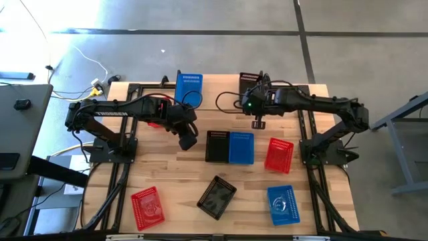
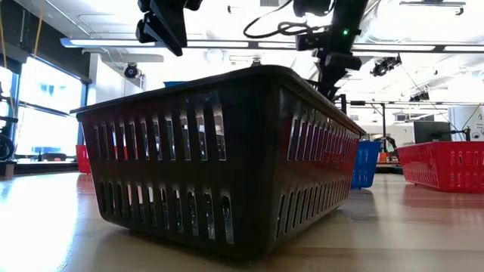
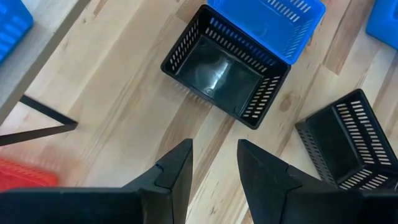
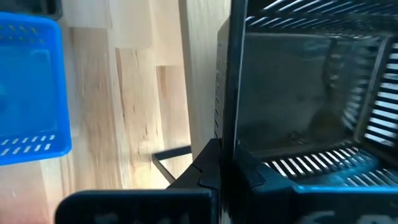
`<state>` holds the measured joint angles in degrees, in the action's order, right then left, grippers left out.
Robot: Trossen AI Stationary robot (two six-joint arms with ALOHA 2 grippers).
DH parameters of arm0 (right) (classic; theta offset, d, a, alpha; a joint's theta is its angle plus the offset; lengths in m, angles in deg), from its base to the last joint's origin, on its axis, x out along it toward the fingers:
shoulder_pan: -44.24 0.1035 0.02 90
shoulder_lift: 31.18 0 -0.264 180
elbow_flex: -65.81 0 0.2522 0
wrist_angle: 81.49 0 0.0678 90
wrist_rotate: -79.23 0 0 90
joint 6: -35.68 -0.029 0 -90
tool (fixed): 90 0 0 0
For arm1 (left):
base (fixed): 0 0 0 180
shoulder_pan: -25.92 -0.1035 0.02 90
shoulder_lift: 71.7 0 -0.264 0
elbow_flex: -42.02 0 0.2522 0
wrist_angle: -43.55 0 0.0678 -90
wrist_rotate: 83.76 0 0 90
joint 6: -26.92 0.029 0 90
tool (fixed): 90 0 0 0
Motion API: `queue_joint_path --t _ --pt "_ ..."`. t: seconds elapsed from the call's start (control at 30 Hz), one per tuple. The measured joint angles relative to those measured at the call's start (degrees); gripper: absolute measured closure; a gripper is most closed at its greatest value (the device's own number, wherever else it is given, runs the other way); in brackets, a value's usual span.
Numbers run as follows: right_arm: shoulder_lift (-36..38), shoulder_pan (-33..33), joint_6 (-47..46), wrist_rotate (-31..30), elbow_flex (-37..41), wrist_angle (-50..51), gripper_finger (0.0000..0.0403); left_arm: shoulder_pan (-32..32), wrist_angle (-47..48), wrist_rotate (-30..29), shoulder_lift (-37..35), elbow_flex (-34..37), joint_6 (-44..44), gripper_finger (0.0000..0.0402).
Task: Stack baskets on shelf by color
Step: Put the top right black bin on the shelf
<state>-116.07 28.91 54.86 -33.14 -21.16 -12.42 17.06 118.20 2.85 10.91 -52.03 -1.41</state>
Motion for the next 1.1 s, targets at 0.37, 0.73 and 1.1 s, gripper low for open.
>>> queue_joint_path --t 0.37,0.73,1.1 --pt "0.0 -1.2 2.9 3.1 0.0 0.1 0.0403 0.0 0.0 0.2 0.0 0.0 0.0 0.0284" --pt "0.0 -1.2 2.6 3.3 0.0 -0.4 0.0402 0.0 0.0 1.5 0.0 0.0 0.0 0.0284" --pt "0.0 -1.2 1.7 3.7 0.0 -0.5 0.0380 0.0 -0.1 1.5 0.0 0.0 2.0 0.0284"
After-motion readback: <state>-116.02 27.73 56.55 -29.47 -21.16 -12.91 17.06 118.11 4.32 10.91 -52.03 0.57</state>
